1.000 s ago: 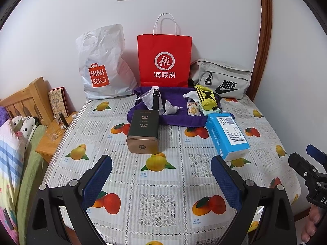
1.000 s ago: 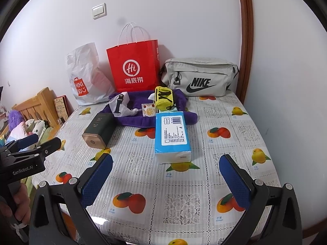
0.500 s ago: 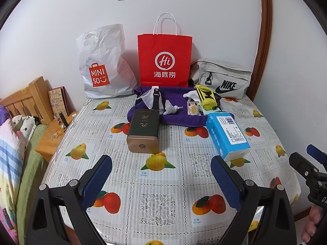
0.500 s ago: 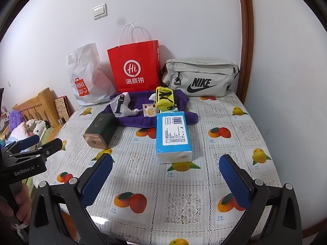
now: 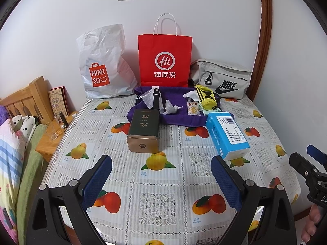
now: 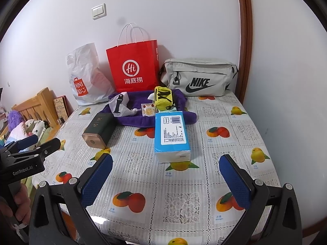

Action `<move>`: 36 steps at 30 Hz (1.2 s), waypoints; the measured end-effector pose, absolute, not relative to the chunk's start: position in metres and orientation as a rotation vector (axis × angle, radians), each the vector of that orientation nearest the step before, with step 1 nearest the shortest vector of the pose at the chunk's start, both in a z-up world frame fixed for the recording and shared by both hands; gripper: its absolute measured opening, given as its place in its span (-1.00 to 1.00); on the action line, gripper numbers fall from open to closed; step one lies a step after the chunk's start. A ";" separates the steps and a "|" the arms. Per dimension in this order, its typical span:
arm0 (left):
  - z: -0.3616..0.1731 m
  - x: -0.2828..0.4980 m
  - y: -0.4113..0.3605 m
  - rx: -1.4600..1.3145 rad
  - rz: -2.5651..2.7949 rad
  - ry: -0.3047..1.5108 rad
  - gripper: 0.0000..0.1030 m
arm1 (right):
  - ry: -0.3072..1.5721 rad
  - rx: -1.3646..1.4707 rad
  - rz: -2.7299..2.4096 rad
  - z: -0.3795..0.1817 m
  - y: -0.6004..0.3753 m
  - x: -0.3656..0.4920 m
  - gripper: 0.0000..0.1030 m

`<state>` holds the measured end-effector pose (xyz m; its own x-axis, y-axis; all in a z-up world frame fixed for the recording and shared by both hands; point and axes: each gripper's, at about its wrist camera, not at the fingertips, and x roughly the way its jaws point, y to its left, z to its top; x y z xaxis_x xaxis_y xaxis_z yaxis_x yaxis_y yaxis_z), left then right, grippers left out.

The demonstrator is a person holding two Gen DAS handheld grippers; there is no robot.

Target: Organize soft objects

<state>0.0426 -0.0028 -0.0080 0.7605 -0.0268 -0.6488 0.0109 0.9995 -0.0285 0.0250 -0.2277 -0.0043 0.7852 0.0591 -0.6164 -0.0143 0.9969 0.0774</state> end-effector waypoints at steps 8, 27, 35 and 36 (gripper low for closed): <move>-0.008 0.042 -0.003 -0.024 -0.021 0.705 0.90 | 0.666 0.070 0.041 -0.004 -0.227 0.024 0.99; -0.008 0.040 -0.002 -0.024 -0.019 0.703 0.90 | 0.663 0.066 0.040 -0.003 -0.227 0.022 0.99; -0.007 0.042 -0.002 -0.024 -0.011 0.704 0.90 | 0.666 0.062 0.043 -0.004 -0.227 0.022 0.99; -0.007 0.043 -0.002 -0.024 -0.012 0.703 0.90 | 0.668 0.061 0.044 -0.004 -0.227 0.023 0.99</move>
